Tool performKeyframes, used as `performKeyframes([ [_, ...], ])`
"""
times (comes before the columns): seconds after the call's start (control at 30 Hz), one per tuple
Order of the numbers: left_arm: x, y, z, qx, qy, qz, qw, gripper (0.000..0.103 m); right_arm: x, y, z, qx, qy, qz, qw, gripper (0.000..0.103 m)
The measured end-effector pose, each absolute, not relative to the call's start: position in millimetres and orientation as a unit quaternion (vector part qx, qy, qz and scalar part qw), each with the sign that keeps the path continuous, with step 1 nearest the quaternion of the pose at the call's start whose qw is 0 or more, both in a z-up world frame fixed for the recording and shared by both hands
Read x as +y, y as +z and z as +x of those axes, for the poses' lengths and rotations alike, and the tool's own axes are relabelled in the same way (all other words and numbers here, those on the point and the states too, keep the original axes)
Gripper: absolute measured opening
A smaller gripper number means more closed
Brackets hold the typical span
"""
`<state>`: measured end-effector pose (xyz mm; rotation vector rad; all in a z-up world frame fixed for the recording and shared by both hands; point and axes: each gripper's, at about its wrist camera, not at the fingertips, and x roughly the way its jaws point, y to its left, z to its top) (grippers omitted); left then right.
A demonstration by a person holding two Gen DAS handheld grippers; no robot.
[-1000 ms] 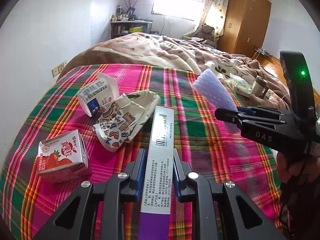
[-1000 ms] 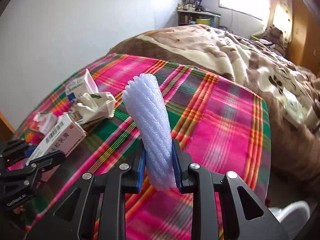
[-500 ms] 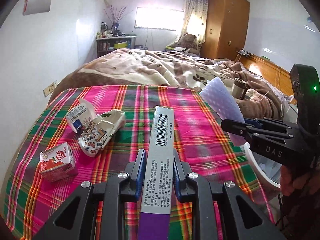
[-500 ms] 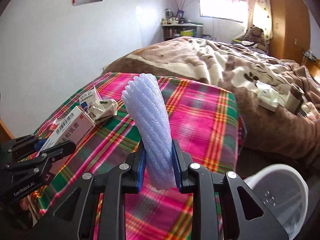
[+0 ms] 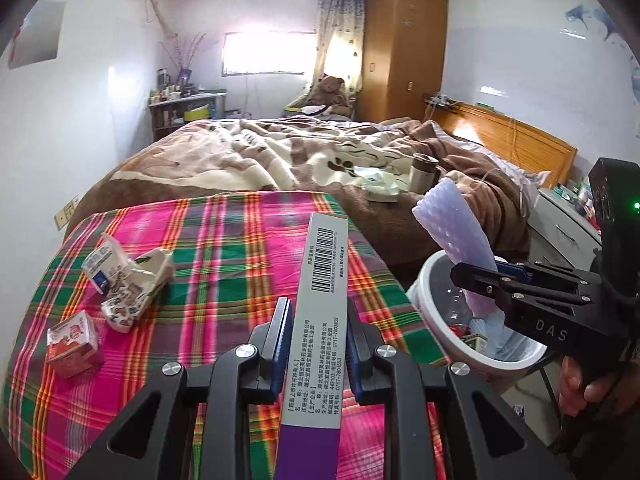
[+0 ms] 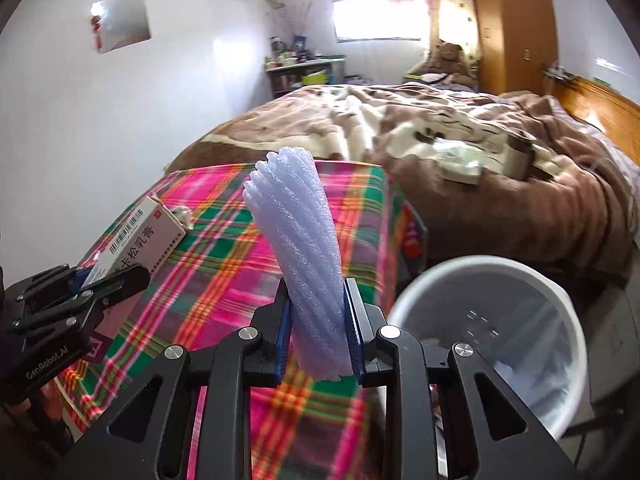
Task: Collect trash
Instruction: 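Carry long box and foam sleeve over the bin and open both grippers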
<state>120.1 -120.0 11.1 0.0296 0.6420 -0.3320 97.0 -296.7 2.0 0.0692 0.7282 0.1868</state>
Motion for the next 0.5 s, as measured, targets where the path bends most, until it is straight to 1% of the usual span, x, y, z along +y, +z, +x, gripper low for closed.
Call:
performKeyframes([
  [0.27,-163.0,16.2,119.1,0.306,-0.204,0.028,0.929,0.025,-338.8,5.0,76.6,0.350,0.024,0.063,0.934,0.025],
  [0.5,-207.1,10.7,123.9,0.311,-0.246,0.036,0.917,0.025,-370.4,-4.6,70.9,0.365,-0.035,0.074,0.927,0.025],
])
